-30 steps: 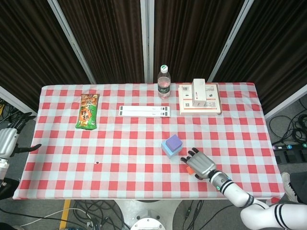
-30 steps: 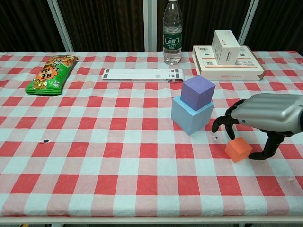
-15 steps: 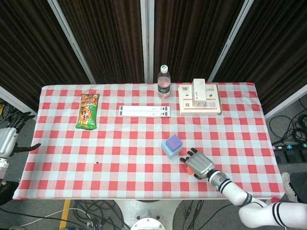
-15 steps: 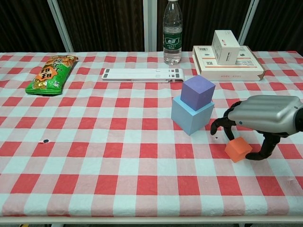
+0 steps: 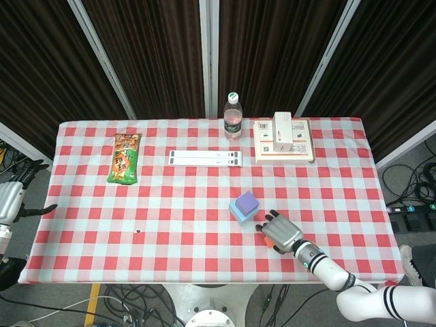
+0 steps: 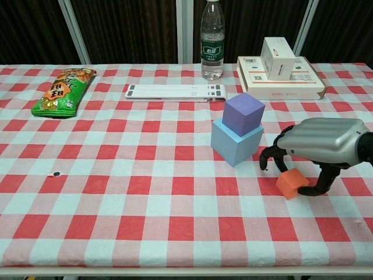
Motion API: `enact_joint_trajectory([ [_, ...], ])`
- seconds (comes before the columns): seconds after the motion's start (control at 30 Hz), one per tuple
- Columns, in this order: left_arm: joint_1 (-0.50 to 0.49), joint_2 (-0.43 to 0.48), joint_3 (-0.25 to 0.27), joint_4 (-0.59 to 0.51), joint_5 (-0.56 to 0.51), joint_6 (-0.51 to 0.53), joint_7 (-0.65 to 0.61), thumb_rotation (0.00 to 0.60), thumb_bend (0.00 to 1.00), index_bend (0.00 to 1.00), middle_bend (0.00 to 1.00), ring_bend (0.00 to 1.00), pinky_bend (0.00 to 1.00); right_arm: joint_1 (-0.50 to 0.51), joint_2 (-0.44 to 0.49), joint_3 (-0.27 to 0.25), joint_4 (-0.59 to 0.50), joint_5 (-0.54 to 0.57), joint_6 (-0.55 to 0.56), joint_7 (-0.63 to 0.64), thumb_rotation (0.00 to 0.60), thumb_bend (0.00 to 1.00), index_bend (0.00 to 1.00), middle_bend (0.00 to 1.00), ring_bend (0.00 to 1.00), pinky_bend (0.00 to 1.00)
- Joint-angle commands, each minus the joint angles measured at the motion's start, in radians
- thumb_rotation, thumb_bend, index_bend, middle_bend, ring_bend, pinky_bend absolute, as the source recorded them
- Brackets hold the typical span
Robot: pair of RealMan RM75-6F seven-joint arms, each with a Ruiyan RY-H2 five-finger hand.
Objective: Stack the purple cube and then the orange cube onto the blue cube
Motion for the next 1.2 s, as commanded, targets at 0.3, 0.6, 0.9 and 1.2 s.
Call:
enact_joint_trajectory([
  [0.3, 0.000, 0.002, -0.001, -0.003, 0.001, 0.003, -0.002, 0.600, 0.03, 0.24, 0.22, 0.16, 0.29, -0.012, 0.028, -0.001, -0.030, -0.037, 0.022, 0.025, 0.600, 0.23, 0.28, 0.43, 0.18, 0.14],
  [0.6, 0.000, 0.017, -0.003, -0.035, 0.004, 0.011, 0.017, 0.600, 0.03, 0.24, 0.22, 0.16, 0.29, -0.032, 0.209, 0.013, -0.217, -0.148, 0.099, 0.062, 0.600, 0.23, 0.28, 0.43, 0.18, 0.14],
  [0.9, -0.010, 0.029, -0.005, -0.082, 0.008, 0.005, 0.045, 0.600, 0.03, 0.24, 0.22, 0.16, 0.29, 0.003, 0.355, 0.096, -0.277, -0.210, 0.092, 0.158, 0.600, 0.23, 0.28, 0.43, 0.18, 0.14],
  [1.2, -0.018, 0.035, -0.011, -0.100, -0.004, -0.014, 0.069, 0.600, 0.03, 0.24, 0.22, 0.16, 0.29, 0.108, 0.305, 0.187, -0.067, -0.287, -0.063, 0.415, 0.600, 0.23, 0.28, 0.43, 0.18, 0.14],
])
